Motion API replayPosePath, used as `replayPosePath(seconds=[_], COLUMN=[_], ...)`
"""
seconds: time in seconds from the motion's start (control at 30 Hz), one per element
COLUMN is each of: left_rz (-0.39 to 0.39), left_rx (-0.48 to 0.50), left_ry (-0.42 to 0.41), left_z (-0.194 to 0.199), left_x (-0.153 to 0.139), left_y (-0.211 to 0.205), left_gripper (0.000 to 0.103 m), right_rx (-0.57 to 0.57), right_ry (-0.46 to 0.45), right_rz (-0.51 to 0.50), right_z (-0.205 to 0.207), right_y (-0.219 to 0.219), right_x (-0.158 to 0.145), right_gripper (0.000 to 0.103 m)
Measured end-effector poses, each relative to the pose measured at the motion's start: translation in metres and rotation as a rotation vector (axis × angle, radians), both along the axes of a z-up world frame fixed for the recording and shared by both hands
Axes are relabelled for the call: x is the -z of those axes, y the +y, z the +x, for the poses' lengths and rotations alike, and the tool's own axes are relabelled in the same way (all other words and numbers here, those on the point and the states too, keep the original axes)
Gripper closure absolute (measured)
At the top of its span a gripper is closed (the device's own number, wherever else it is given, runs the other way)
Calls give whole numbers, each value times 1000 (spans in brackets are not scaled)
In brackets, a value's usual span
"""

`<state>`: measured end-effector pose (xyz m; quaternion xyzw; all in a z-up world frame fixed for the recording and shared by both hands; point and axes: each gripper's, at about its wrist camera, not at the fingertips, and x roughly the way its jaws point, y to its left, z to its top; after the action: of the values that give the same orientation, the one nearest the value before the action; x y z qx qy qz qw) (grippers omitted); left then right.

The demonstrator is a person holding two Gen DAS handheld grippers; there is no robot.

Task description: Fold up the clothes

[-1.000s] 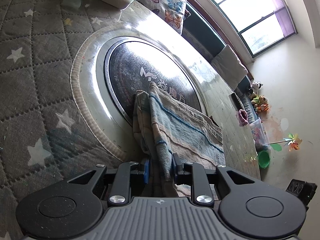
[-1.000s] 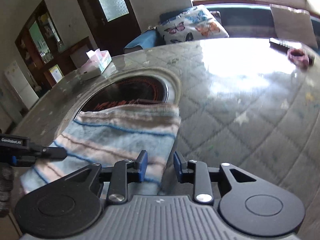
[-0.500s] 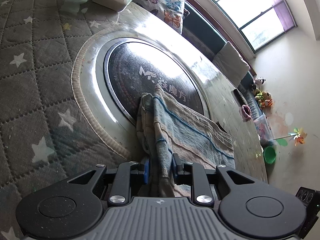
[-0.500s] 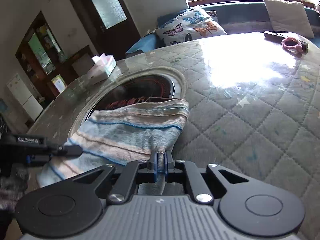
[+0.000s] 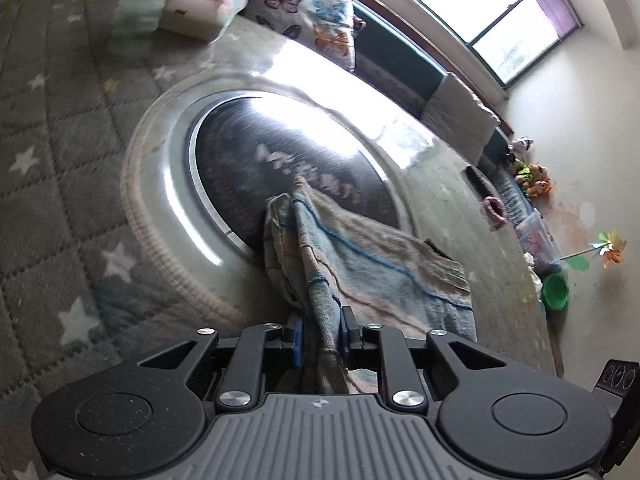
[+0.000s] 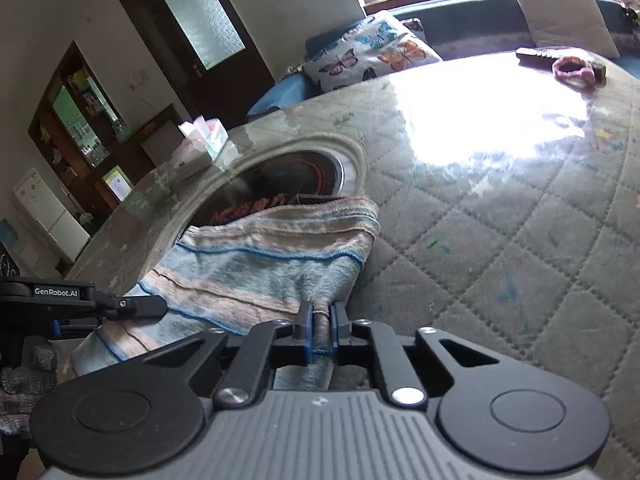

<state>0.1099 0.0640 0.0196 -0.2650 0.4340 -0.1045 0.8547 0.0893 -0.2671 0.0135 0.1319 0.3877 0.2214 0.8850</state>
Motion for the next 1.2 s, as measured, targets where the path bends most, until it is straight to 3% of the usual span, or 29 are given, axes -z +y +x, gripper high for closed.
replayPosePath(seconds=[0.33, 0.67, 0.87, 0.93, 1.03, 1.1, 1.2], left_rz=[27, 66, 99, 130, 159, 170, 210], left_rx=[133, 235, 270, 275, 270, 266, 265], left_ry=[-65, -105, -91, -64, -40, -61, -109], left_z=[43, 98, 119, 125, 125, 120, 110], left_x=[-26, -37, -20, -8, 2, 0, -10], left_y=[-72, -153, -181, -187, -186, -179, -173], left_gripper=[85, 85, 84, 78, 73, 59, 58], right_rx=[87, 219, 277, 302, 340, 352, 345], right_ry=[-114, -167, -162, -151, -67, -53, -83], right_rz=[-57, -146, -177, -195, -189, -199, -218], right_z=[2, 38, 59, 65, 81, 82, 74], right_y=[-41, -103, -132, -140, -152, -157, -157], right_x=[-38, -62, -52, -40, -15, -4, -7], right_gripper=[97, 97, 97, 97, 95, 91, 88])
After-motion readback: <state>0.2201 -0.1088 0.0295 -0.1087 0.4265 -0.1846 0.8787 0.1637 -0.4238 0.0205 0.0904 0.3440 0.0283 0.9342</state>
